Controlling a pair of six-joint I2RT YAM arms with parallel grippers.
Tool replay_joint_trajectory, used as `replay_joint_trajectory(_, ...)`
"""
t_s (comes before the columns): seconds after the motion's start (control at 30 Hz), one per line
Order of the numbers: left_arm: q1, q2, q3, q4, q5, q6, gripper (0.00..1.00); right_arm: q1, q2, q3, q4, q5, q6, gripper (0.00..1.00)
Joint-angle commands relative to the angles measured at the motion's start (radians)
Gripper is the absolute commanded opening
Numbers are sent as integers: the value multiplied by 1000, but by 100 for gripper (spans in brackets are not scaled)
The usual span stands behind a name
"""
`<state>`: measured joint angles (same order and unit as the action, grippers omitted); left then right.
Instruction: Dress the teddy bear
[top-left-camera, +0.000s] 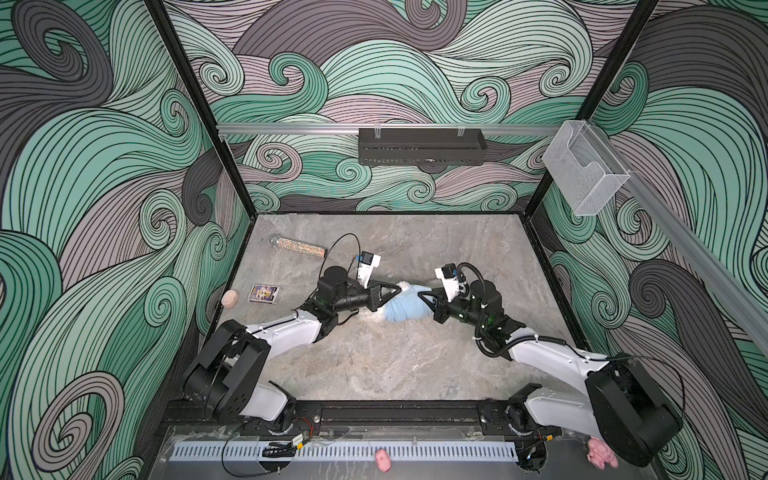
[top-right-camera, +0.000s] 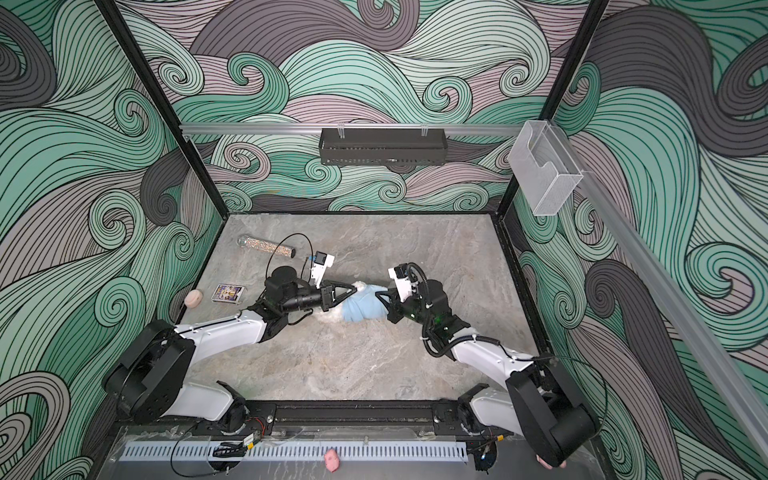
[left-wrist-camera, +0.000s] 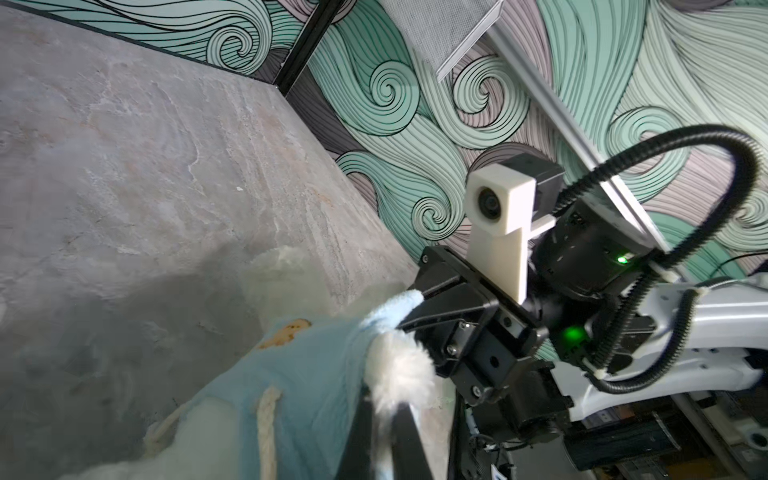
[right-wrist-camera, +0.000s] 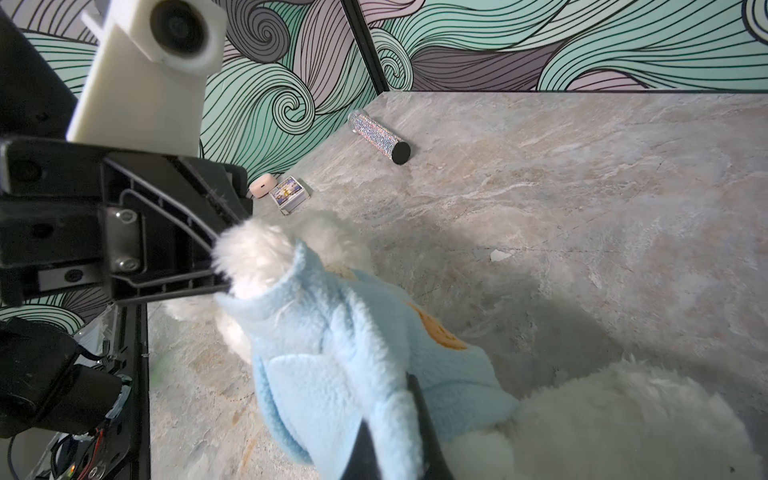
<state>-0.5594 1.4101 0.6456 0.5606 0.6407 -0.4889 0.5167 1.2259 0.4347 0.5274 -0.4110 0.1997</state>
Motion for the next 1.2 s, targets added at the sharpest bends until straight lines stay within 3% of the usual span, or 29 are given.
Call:
replay_joint_trajectory(0.0, -54, -75, 130, -488, -141, 412, 4, -42, -29, -32, -29, 25, -49, 0)
replay_joint_trajectory(0.17, -72, -57, 230, -734, -214, 592, 28, -42, -40, -28, -39, -89, -117, 0)
replay_joint_trajectory(0.3, -86, -89, 266, -771, -229, 688, 35, -39, -53, -34, -42, -117, -138, 0)
replay_joint_trajectory(0.5, -129, -76, 348, -796, -197, 850, 35, -40, -44, -31, -37, -121, -138, 0)
replay_joint_trajectory(0.67, -173, -9, 461, -877, -205, 961, 28, -41, -31, -31, -22, -121, -127, 0)
replay_joint_trajectory(0.87, -180, 108, 582, -962, -223, 1009, 25, -40, -28, -33, -25, -118, -131, 0)
replay_joint_trajectory(1.17, -180, 187, 641, -1014, -205, 1023, 25, -40, -34, -37, -32, -105, -138, 0)
